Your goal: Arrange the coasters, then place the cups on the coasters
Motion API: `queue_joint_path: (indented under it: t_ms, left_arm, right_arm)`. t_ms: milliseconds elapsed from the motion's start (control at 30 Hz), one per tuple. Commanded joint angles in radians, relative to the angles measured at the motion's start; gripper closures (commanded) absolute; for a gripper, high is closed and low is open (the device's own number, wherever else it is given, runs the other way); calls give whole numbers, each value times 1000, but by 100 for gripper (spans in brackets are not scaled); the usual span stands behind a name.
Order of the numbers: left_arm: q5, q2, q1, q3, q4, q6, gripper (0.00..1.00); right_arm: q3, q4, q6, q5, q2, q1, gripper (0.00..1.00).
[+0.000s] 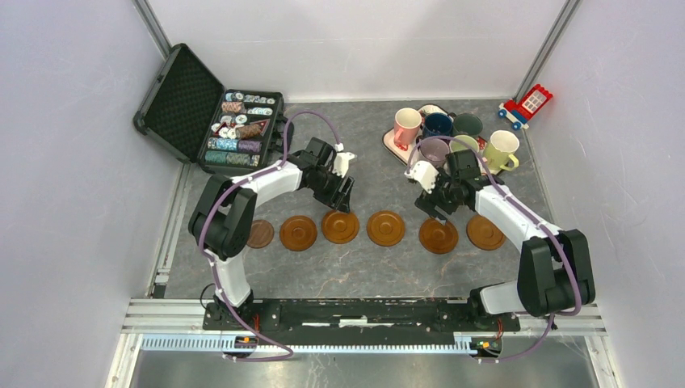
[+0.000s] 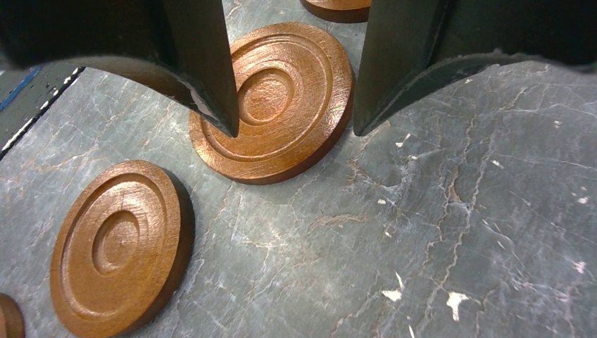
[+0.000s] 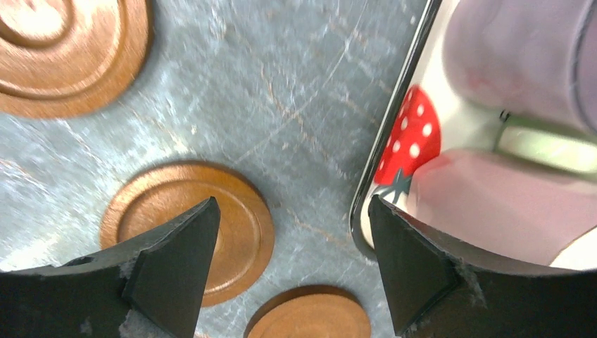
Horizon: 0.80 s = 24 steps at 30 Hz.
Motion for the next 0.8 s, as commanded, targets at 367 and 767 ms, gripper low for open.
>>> queue_joint_path:
  t_ms: [367, 767]
  left_arm:
    - [57, 32, -1, -20, 28, 41, 37]
    - [78, -10, -33, -98, 41, 31, 47]
  right_arm:
    - [270, 56, 181, -346, 258, 99, 22]
    - [327, 31, 154, -422, 395, 176, 22]
